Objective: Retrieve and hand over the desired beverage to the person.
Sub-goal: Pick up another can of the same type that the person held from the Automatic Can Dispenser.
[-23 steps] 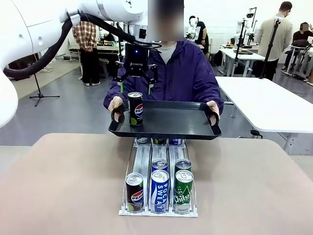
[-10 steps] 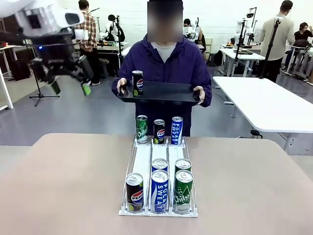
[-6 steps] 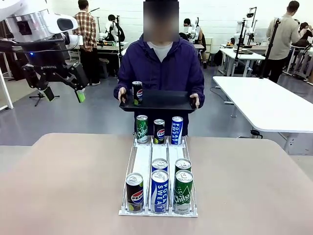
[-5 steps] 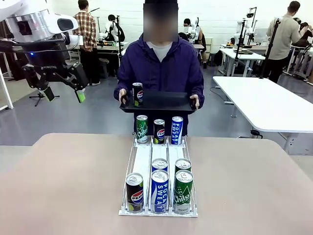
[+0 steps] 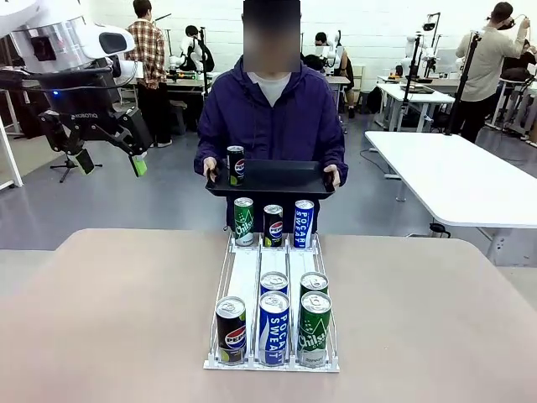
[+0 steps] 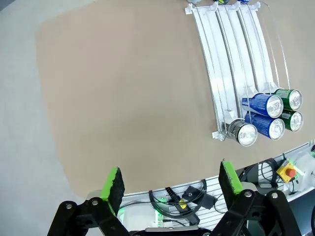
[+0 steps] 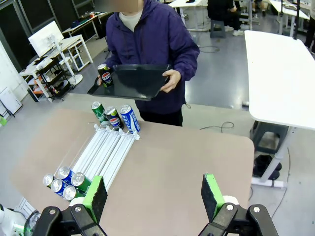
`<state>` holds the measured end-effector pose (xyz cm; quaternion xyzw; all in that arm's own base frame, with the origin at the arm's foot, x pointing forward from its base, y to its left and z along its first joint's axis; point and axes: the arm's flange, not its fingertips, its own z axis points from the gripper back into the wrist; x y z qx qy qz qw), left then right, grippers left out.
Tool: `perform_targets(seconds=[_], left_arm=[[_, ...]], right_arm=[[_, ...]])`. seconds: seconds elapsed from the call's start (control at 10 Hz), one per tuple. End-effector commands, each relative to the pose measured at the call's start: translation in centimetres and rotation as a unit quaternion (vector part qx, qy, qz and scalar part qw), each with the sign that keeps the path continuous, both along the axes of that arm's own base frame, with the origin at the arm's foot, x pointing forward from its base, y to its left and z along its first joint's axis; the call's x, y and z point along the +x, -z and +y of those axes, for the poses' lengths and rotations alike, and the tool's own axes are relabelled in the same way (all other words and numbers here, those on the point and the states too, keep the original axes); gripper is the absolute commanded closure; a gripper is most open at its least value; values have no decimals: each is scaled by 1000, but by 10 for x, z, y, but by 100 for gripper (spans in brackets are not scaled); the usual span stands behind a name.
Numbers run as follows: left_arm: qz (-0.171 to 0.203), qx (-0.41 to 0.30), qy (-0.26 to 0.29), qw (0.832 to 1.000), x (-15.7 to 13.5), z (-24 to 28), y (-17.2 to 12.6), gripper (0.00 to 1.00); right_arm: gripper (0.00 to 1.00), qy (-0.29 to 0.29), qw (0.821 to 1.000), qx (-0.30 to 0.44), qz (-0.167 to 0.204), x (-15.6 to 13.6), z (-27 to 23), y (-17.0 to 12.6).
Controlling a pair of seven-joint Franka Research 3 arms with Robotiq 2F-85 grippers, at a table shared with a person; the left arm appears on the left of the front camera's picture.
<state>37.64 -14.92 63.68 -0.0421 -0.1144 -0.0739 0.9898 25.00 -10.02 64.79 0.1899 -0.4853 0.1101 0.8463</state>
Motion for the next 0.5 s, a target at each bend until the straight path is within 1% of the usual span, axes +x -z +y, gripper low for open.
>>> perform_targets(seconds=[0.0,0.1,0.2,0.3,0.4], left_arm=[[-3,0,0,1000,0,0,-1,0],[0,0,0,1000,0,0,0,0],[-4,-44,89,995,-9,27,-8,0],[-40,-74,179,980,-17,60,-19,0],[-59,-98,238,964,-22,86,-24,0]], right_arm=[[0,-7,1000,5,-1,2,1,1],[0,-7,1000,5,-1,2,1,1],[0,-7,1000,5,-1,2,1,1],[0,-7,1000,5,-1,2,1,1],[0,-7,1000,5,-1,2,1,1]])
